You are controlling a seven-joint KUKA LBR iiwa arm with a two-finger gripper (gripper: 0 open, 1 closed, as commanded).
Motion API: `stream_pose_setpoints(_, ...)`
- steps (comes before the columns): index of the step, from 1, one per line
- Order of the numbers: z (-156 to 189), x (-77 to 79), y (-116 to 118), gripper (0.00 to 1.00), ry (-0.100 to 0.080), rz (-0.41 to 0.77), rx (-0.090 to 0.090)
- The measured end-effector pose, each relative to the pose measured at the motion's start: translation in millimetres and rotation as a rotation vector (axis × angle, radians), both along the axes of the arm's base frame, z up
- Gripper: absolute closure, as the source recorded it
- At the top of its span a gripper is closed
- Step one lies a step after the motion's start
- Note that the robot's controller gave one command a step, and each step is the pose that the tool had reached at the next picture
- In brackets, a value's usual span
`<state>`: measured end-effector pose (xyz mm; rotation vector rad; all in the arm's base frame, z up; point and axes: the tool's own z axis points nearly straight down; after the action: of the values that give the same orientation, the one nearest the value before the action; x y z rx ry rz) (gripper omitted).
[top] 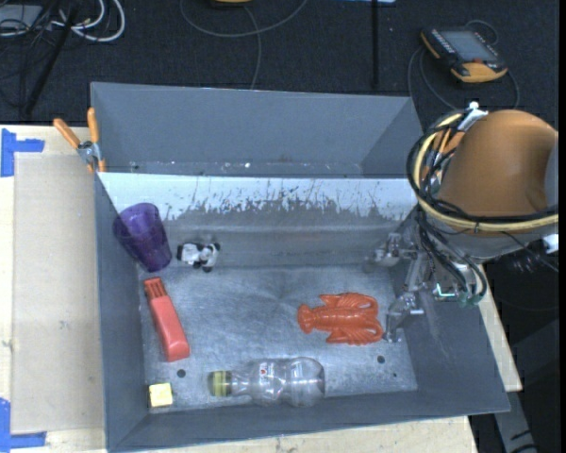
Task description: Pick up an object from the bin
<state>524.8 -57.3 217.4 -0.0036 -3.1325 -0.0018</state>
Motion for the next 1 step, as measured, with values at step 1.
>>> stream_pose_setpoints(1,4.0,1.6,0.3,0.00,-0.008,0.002,-0.001)
